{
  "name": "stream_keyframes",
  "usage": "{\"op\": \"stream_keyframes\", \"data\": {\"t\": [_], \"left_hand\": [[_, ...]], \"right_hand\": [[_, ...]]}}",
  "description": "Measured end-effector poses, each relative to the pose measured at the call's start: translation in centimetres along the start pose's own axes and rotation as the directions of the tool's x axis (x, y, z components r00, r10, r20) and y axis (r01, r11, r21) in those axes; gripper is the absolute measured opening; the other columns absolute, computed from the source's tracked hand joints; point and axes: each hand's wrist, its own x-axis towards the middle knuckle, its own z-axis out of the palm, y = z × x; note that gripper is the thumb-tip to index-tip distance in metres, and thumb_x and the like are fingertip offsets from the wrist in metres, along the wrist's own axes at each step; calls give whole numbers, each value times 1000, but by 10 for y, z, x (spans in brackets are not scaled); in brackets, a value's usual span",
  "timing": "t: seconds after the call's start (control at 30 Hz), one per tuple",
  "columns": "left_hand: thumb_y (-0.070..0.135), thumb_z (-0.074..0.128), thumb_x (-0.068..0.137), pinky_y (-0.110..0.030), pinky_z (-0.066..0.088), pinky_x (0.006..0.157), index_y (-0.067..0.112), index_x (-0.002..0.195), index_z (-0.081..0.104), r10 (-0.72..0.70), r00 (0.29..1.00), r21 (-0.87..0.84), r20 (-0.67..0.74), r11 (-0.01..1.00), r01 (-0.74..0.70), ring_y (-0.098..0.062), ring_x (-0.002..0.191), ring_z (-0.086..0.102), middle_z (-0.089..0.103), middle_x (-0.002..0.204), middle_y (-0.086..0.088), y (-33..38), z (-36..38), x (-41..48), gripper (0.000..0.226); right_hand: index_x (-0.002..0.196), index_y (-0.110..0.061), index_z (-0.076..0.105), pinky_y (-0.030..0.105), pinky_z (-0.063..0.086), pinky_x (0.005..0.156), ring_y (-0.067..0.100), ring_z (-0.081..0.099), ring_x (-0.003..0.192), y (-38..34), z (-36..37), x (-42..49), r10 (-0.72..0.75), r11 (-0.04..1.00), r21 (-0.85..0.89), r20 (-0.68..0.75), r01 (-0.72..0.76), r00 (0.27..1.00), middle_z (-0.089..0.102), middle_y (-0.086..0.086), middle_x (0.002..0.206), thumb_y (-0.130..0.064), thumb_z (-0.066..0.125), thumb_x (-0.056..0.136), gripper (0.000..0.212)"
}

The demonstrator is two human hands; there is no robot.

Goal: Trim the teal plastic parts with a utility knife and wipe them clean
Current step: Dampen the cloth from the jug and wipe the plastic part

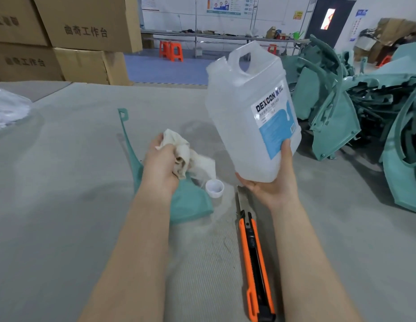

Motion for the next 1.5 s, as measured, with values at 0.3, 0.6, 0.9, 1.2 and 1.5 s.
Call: {"op": "stream_keyframes", "data": {"t": [0.3,0.6,0.9,1.2,1.5], "left_hand": [[14,51,95,-20,38,46,16,73,53,81,987,-245,-141,963,-114,-12,49,49,52,57,3,6,11,-2,22],[13,47,95,-34,47,78,0,118,57,74,988,-293,-138,950,-112,-26,92,60,59,103,-9,8,0,2,28],[26,42,102,-27,42,54,17,89,65,265,946,-58,-187,958,-280,-18,67,55,62,79,-1,2,5,-5,28],[14,48,98,-30,47,69,23,84,60,206,953,51,-220,979,-200,-18,75,56,61,89,-6,-8,-1,2,20],[12,43,97,-23,40,51,8,100,60,94,970,24,-224,996,-91,-16,60,50,54,72,-4,-15,-5,7,18]], "right_hand": [[133,-28,54,39,49,72,23,68,88,0,-5,-1,-9,975,-221,48,20,999,70,5,119,-60,59,75,66],[136,-28,50,42,56,80,25,67,110,-6,-8,-1,-58,945,-322,13,59,998,69,0,122,-52,69,76,68],[128,-26,55,43,57,81,24,70,104,-15,-6,-7,-118,930,-348,11,115,993,72,0,115,-41,67,85,47],[132,-28,50,40,58,76,21,71,101,-21,-5,-9,-157,893,-425,13,148,987,73,-2,113,-39,73,81,56],[133,-33,50,46,56,90,18,70,103,-24,0,-9,-226,825,-523,42,214,973,71,-5,116,-38,74,81,57]]}}
